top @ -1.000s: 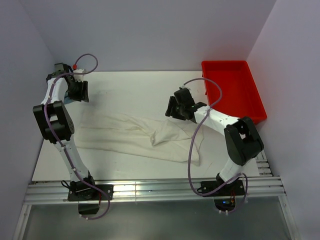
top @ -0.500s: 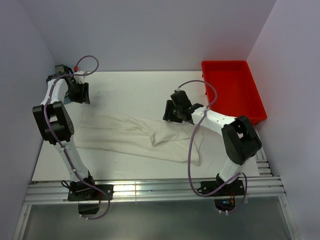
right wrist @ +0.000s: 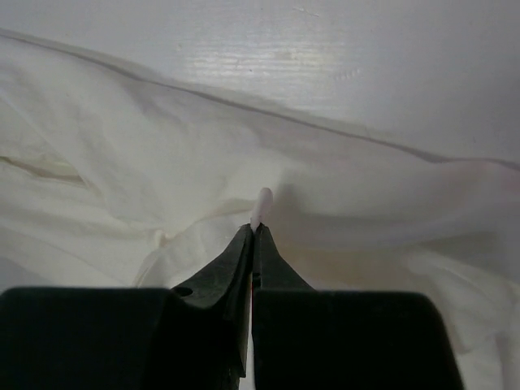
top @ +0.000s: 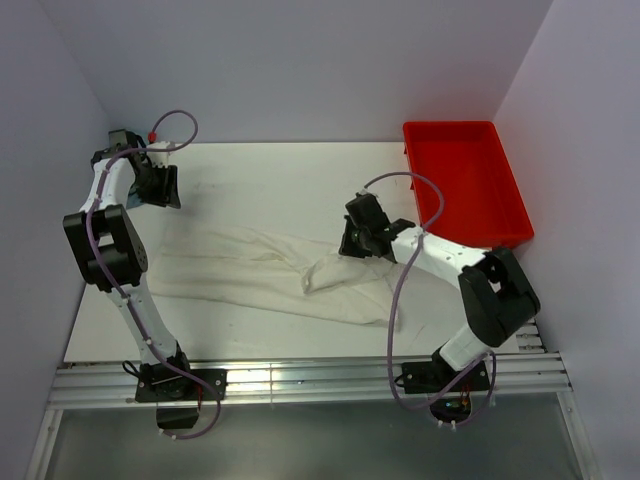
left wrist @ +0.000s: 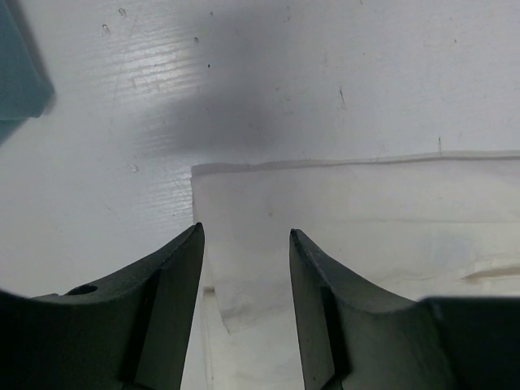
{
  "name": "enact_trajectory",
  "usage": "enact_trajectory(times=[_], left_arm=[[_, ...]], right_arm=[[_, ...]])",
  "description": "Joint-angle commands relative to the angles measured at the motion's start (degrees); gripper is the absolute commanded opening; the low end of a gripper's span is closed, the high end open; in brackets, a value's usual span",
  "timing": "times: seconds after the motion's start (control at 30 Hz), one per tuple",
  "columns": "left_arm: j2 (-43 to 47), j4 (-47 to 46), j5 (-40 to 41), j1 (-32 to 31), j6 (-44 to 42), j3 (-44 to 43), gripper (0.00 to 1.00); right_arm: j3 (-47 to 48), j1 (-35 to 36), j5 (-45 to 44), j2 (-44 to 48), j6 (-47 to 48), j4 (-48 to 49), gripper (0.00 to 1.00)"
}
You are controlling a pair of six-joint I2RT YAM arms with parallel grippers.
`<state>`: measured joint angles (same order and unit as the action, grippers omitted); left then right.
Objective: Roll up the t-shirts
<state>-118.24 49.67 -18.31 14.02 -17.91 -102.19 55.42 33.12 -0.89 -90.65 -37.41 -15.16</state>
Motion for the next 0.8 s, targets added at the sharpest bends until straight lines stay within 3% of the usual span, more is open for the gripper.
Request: enact_trajectory(times=[0.0, 0.6, 0.77], left_arm=[[4.0, 0.6, -1.8, 0.0, -1.4, 0.5, 0.52], [4.6, 2.7, -2.1, 0.1, -5.2, 2.3, 0.52], [4.6, 4.5, -3.4, 0.1, -7.8, 2.8, 0.54]], right_arm=[[-2.5, 1.2, -3.2, 7.5, -2.2, -1.3, 0.0], [-16.6, 15.2, -13.7, 21.4, -19.6, -8.7, 0.0], [-21.5, 17.8, -14.7, 24.5, -24.9, -9.8, 0.11]])
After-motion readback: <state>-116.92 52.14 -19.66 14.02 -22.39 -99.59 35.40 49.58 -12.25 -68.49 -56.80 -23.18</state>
